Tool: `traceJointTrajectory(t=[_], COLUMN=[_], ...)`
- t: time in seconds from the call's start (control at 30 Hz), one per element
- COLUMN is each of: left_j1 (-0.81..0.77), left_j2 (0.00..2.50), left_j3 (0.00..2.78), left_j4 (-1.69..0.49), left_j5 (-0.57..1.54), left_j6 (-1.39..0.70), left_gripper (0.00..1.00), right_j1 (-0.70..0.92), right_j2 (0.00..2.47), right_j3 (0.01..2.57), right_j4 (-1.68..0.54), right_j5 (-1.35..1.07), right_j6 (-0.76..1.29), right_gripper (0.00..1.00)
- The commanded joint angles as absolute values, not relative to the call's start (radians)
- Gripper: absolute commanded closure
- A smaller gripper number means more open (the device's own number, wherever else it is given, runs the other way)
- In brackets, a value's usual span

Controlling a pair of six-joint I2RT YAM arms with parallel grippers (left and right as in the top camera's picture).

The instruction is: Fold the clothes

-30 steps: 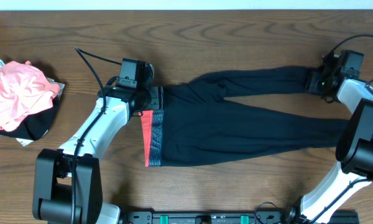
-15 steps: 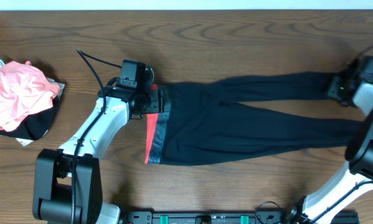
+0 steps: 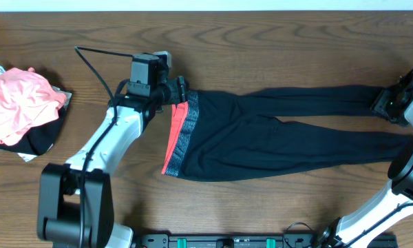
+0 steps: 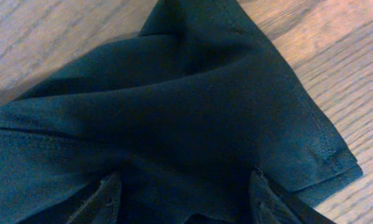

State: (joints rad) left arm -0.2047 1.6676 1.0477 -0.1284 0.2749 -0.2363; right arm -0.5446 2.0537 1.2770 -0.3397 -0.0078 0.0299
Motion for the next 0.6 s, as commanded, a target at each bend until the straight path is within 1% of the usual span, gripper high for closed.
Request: traceJointTrajectory(t=[0.0,0.3,0.57], left_j1=[-0.201,-0.202,-0.202], left_j2=[1.764,2.024,2.043], left_j3=[1.1,1.374,1.395], left_j4=[-0.136,-0.311,-0.366], left_j5=[0.366,0.423,0.403], left_j6=[-0.276,-0.275,-0.28], left_gripper=[0.28,0.28,0.29], right_j1=[-0.516,-0.513,-0.513], right_j2=[2.088,2.088,2.088], right_j3=[1.256,1.256,1.256], right_j4=[-0.383,-0.471,-0.496], right_j5=[-0.06,-0.06,-0.06], right_j6=[0.009,-0.006,-0.009], right_gripper=[0.36,0.35,0.35])
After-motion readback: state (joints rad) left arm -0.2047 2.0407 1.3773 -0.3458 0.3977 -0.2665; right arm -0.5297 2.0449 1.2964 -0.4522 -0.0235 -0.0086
